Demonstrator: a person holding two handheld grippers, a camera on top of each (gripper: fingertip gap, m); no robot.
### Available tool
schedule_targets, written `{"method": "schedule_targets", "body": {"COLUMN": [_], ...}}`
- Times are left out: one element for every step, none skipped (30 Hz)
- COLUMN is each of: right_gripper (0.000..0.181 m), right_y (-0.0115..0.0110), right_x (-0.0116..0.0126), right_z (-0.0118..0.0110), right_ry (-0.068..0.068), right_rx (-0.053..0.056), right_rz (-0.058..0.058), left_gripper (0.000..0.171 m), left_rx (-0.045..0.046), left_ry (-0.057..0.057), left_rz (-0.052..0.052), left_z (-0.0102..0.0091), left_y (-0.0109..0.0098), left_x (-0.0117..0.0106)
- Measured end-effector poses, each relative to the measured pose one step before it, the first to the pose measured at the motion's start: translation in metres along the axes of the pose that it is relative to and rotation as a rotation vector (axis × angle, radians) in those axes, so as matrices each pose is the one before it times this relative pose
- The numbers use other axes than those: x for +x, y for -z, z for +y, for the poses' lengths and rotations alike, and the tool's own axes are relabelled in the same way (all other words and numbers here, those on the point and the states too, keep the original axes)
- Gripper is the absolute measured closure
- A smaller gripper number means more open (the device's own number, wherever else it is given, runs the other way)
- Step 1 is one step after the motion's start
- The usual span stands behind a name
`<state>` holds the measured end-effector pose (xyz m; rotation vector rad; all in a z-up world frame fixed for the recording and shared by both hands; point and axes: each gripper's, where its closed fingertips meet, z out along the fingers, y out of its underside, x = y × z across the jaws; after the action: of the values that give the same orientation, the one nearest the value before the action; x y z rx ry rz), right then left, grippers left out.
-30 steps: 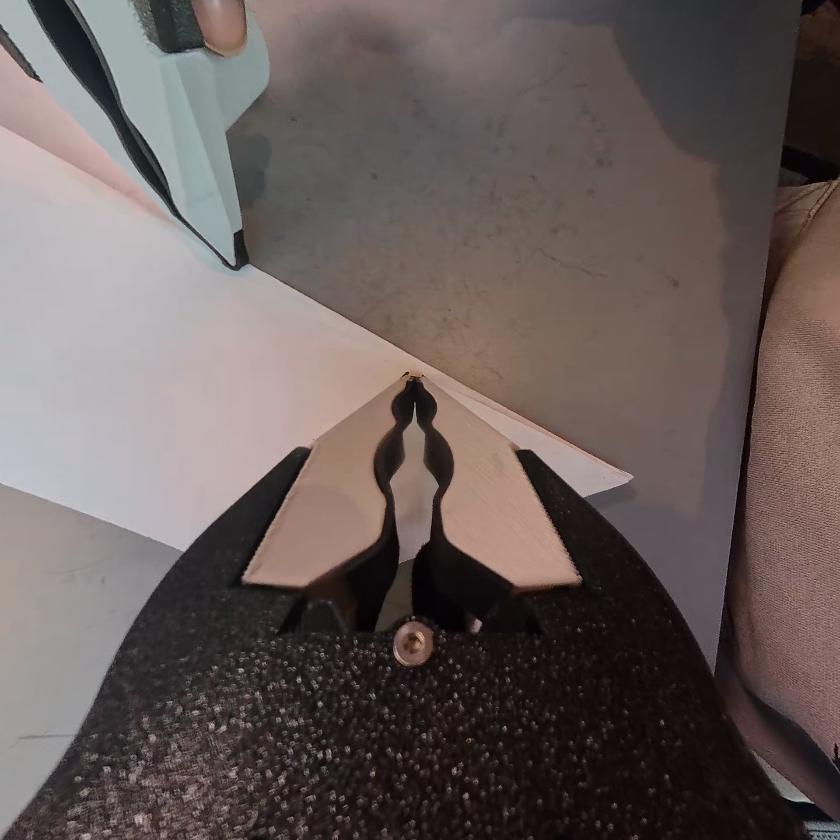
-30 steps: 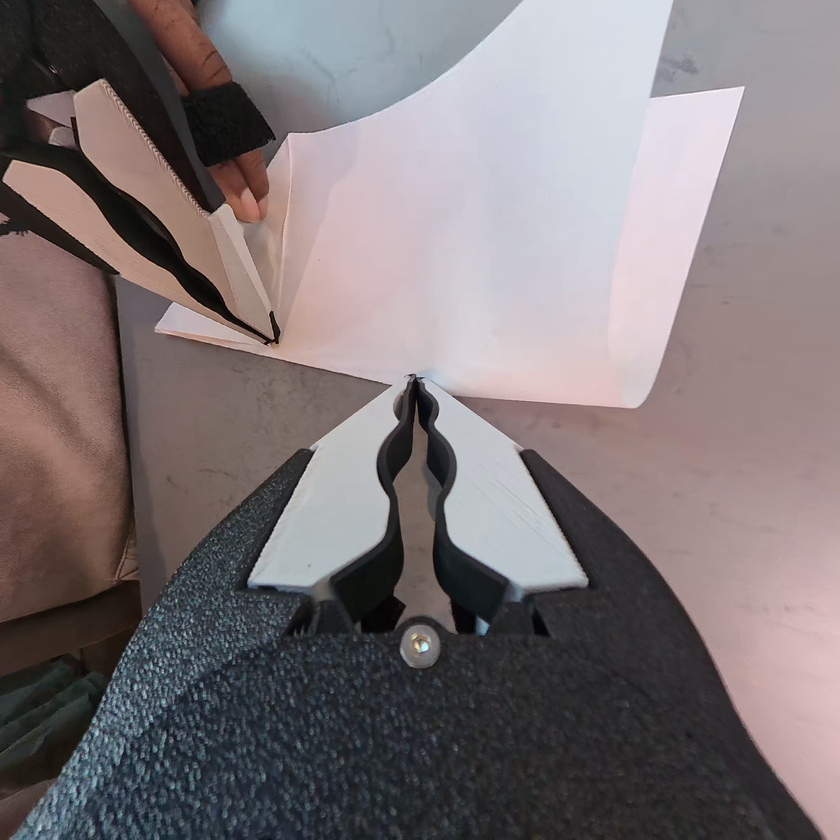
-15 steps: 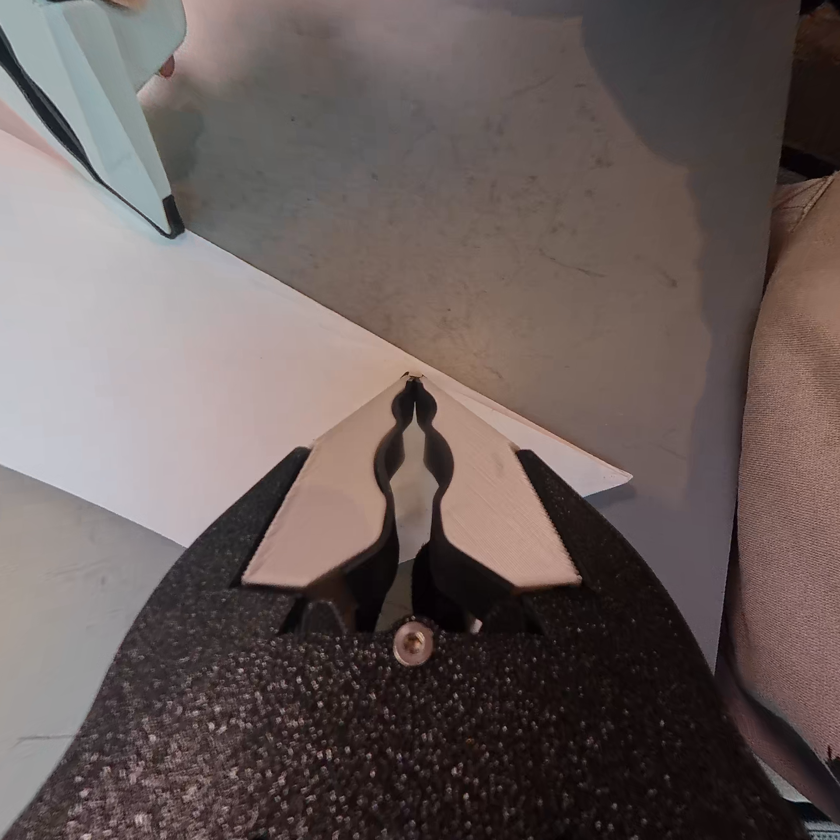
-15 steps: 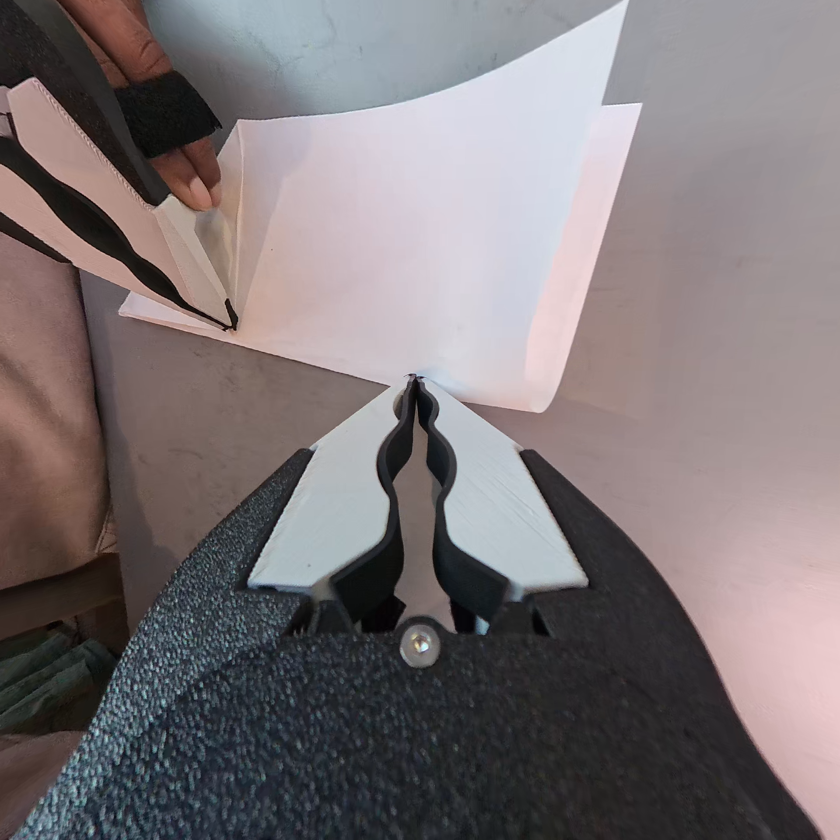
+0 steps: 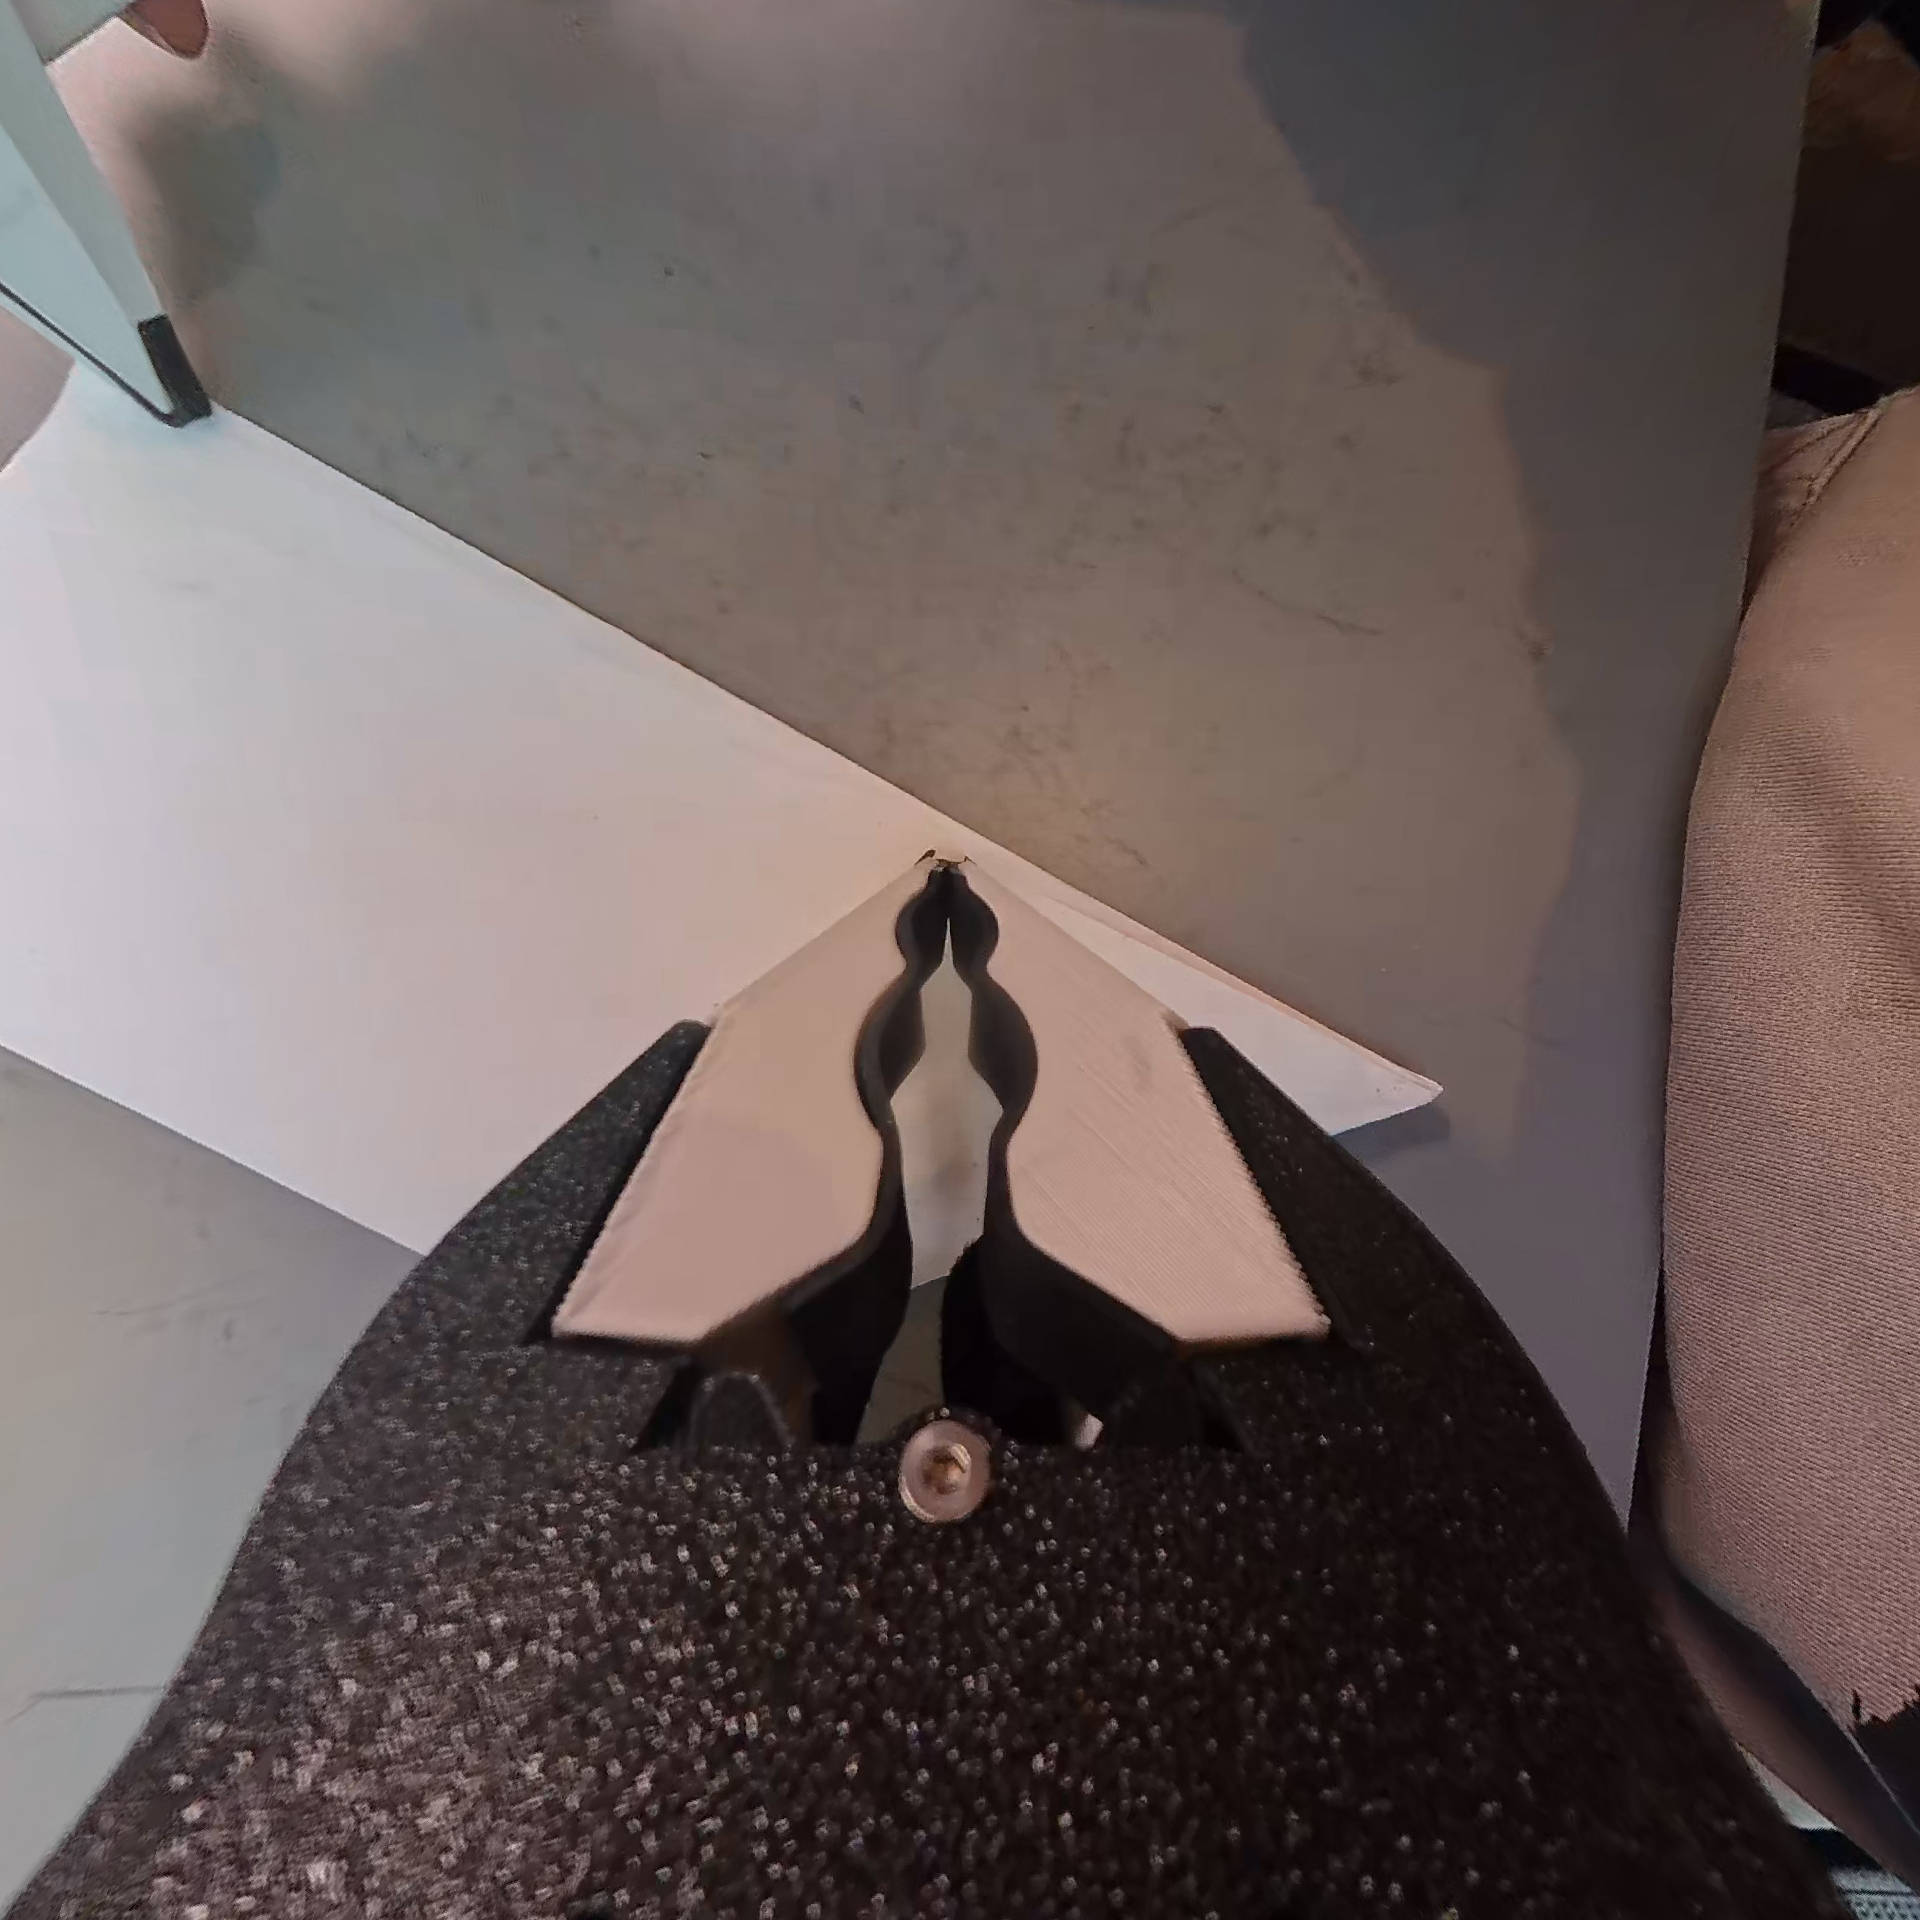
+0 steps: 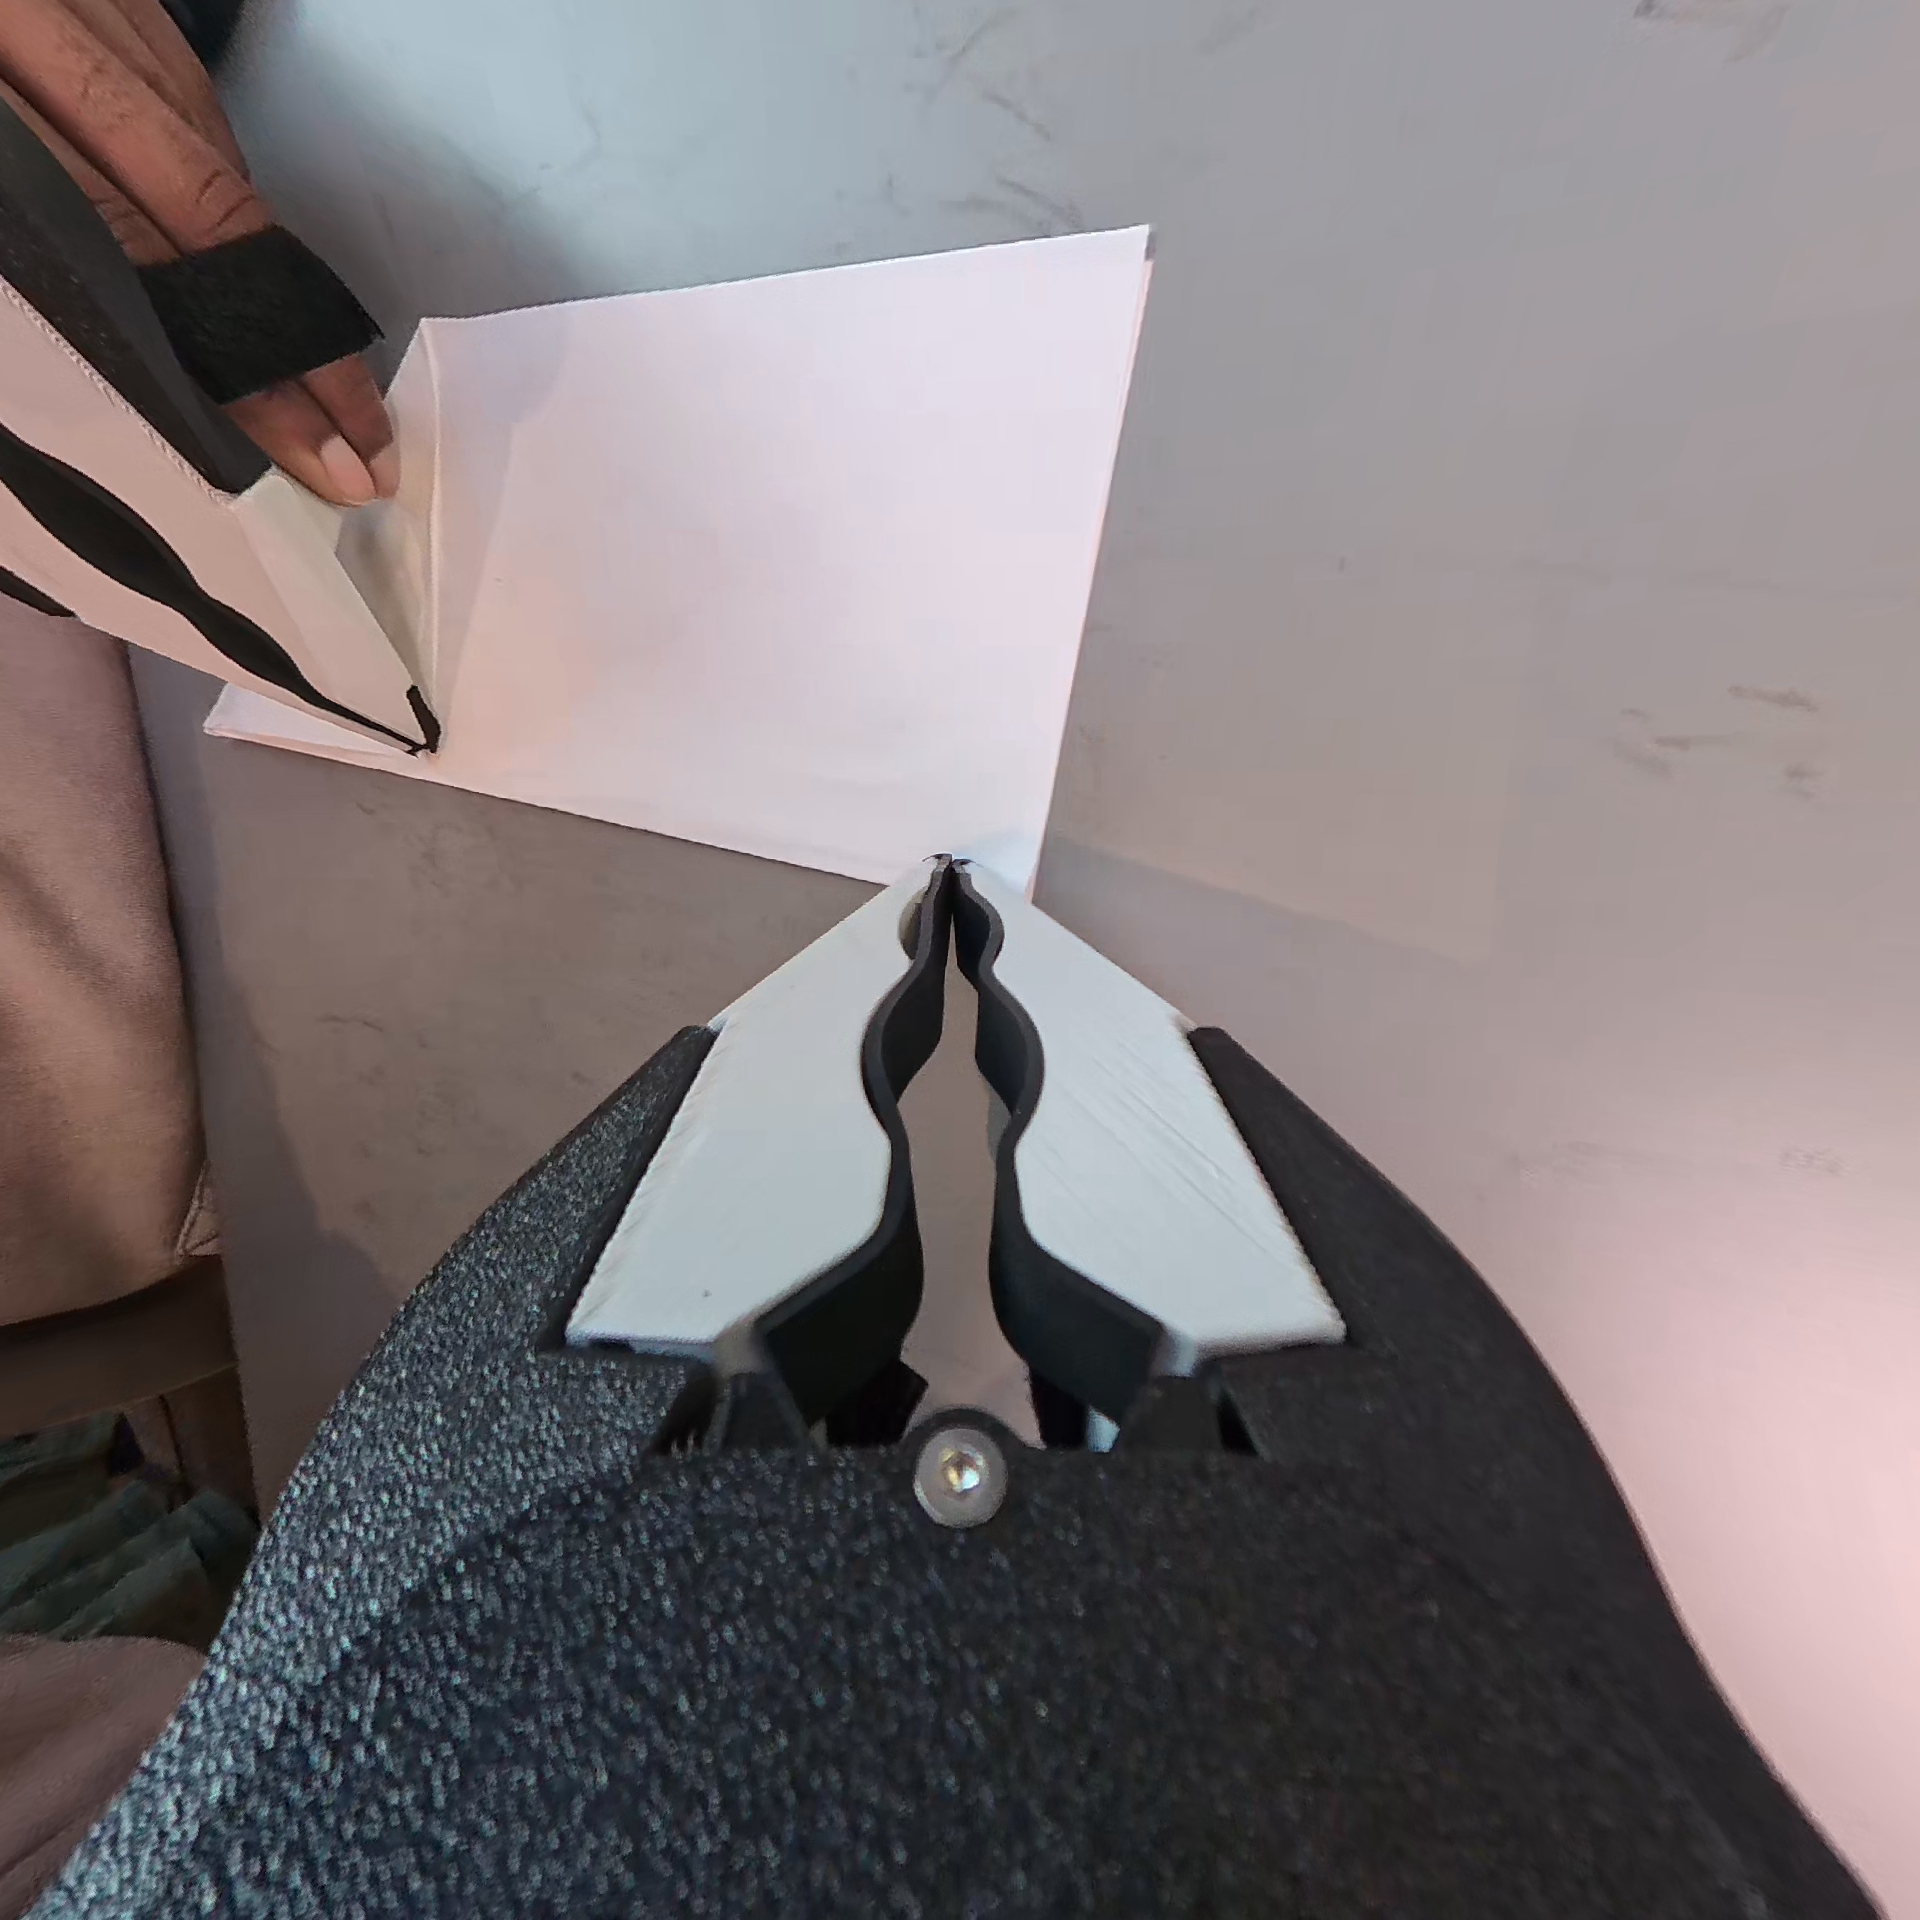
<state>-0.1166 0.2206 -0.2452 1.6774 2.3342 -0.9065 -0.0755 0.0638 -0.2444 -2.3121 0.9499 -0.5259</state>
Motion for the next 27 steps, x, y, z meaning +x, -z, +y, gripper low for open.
{"method": "schedule_targets", "body": {"right_gripper": [0.181,0.181,0.181,0.181,0.181,0.181,0.181,0.181,0.181,0.181,0.181,0.181,0.181,0.181,0.178,0.170,0.166,0.159,0.157,0.152,0.145,0.138,0.133,0.135,0.134,0.136,0.139], "right_y": [0.00071,0.00042,0.00054,0.00090,0.00142,0.00140,0.00128,0.00040,-0.00015,0.00018,0.00036,0.00115,0.00280,0.00479,0.00593,0.00444,0.00130,-0.00196,-0.00484,-0.00643,-0.00643,-0.00498,-0.00327,0.00150,0.00218,0.00373,0.00400], "right_x": [0.00139,0.00077,0.00081,0.00162,0.00256,0.00257,0.00245,0.00071,-0.00009,-0.00017,0.00008,0.00138,0.00094,-0.00517,-0.00798,-0.00736,-0.00749,-0.00587,-0.00829,-0.01048,-0.00889,-0.00524,-0.00203,-0.00277,-0.00557,-0.00237,-0.00152], "right_z": [0.00007,0.00000,0.00011,0.00006,0.00023,0.00024,0.00032,0.00022,-0.00005,0.00028,0.00040,0.00025,-0.00162,-0.00580,-0.00852,-0.00800,-0.00465,-0.00068,0.00250,0.00566,0.00799,0.01009,0.01193,0.00145,0.00672,0.00585,0.00730], "right_ry": [-0.0013,-0.0034,0.0016,0.0009,0.0010,-0.0042,-0.0044,-0.0011,0.0005,0.0042,0.0093,0.0144,0.0124,0.0028,0.0073,0.0193,0.0340,0.0386,0.0360,0.0210,0.0088,0.0041,0.0038,0.0023,-0.0310,-0.0457,-0.0505], "right_rx": [0.0048,0.0035,0.0013,-0.0003,-0.0005,0.0020,0.0030,0.0044,0.0032,-0.0015,-0.0050,-0.0019,0.0158,0.0456,0.0616,0.0549,0.0317,0.0066,-0.0095,-0.0252,-0.0370,-0.0439,-0.0473,0.0238,-0.0100,0.0026,0.0042], "right_rz": [-0.0068,-0.0081,-0.0028,0.0049,0.0107,0.0085,0.0096,0.0050,0.0095,0.0191,0.0273,0.0412,0.0412,0.0004,-0.0115,0.0020,0.0087,0.0241,0.0098,-0.0085,-0.0049,0.0137,0.0308,0.0311,0.0041,0.0241,0.0314], "left_gripper": [0.171,0.171,0.171,0.171,0.171,0.171,0.171,0.171,0.171,0.171,0.171,0.171,0.171,0.171,0.171,0.171,0.171,0.171,0.171,0.171,0.171,0.171,0.171,0.171,0.171,0.171,0.169], "left_rx": [0.00027,0.00034,0.00047,-0.00005,-0.00036,-0.00025,-0.00045,-0.00099,-0.00058,-0.00062,-0.00144,-0.00203,-0.00141,-0.00121,-0.00304,-0.00580,-0.00672,-0.00628,-0.00836,-0.01392,-0.01654,-0.01511,-0.01091,0.00058,0.02171,0.04241,0.05334], "left_ry": [0.0004,0.0011,0.0018,0.0017,0.0013,0.0008,0.0002,0.0001,0.0001,-0.0002,-0.0007,-0.0013,-0.0016,-0.0023,-0.0049,-0.0081,-0.0100,-0.0115,-0.0119,-0.0143,-0.0199,-0.0221,-0.0102,0.0053,0.0104,0.0176,0.0259], "left_rz": [0.0005,0.0012,0.0020,0.0020,0.0015,0.0009,0.0004,0.0003,0.0004,0.0008,0.0017,0.0029,0.0029,0.0022,0.0022,0.0058,0.0139,0.0230,0.0241,0.0191,0.0137,0.0114,0.0094,0.0092,0.0056,-0.0108,-0.0228], "left_z": [-0.00005,-0.00001,-0.00003,-0.00002,-0.00002,0.00009,-0.00012,0.00008,0.00002,0.00003,0.00004,0.00018,0.00004,0.00008,0.00012,0.00025,-0.00001,-0.00033,-0.00051,-0.00022,-0.00021,0.00009,0.00031,-0.00054,-0.00239,-0.00452,-0.00501], "left_y": [0.00000,0.00005,-0.00005,0.00006,0.00003,-0.00004,0.00004,0.00003,0.00001,0.00001,-0.00002,0.00005,-0.00005,-0.00005,-0.00003,-0.00011,-0.00036,-0.00086,-0.00104,-0.00085,-0.00055,-0.00027,0.00057,0.00230,0.00516,0.00801,0.01019], "left_x": [-0.00004,0.00004,-0.00003,-0.00003,-0.00006,0.00002,-0.00007,-0.00002,-0.00002,0.00003,0.00012,0.00031,0.00035,0.00042,0.00059,0.00119,0.00222,0.00335,0.00322,0.00268,0.00214,0.00185,0.00141,0.00103,0.00075,-0.00146,-0.00346]}}
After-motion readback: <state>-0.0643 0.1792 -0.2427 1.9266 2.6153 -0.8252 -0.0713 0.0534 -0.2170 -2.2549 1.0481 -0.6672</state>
